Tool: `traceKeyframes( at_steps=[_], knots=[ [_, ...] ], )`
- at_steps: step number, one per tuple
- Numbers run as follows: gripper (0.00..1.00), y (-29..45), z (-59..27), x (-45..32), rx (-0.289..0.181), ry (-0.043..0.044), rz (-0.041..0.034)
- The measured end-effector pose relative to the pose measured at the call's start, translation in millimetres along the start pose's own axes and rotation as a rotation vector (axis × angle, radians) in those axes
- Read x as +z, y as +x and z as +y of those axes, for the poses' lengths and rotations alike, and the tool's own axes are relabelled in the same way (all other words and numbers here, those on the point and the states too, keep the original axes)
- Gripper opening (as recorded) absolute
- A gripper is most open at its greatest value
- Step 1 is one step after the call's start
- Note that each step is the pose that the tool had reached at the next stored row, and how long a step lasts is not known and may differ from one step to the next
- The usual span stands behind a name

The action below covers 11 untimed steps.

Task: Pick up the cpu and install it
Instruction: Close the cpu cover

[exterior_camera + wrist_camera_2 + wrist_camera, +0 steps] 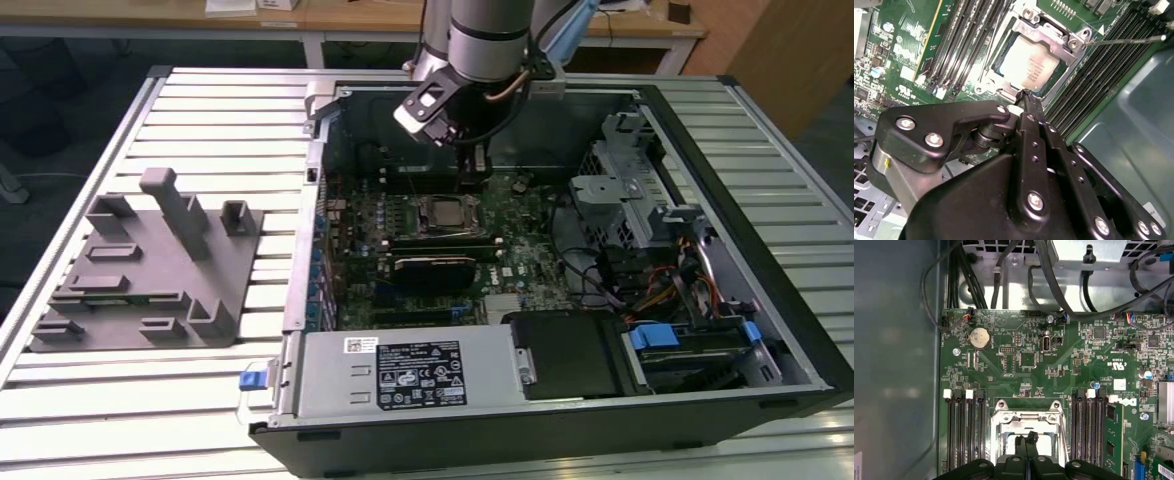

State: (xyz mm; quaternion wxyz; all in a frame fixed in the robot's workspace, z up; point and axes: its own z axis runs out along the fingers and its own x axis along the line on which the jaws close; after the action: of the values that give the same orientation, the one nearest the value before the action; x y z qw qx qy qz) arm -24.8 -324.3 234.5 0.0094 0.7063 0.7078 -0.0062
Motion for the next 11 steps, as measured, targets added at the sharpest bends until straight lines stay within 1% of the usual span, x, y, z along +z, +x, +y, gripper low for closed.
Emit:
traceKeyframes(
  at_steps=[8,11],
  knots=[
    [0.11,-0.1,-6.5,5.8,0.0,-0.0014,0.0007],
    [0.11,-0.5,-7.4,7.9,0.0,-0.0014,0.0007]
  ],
)
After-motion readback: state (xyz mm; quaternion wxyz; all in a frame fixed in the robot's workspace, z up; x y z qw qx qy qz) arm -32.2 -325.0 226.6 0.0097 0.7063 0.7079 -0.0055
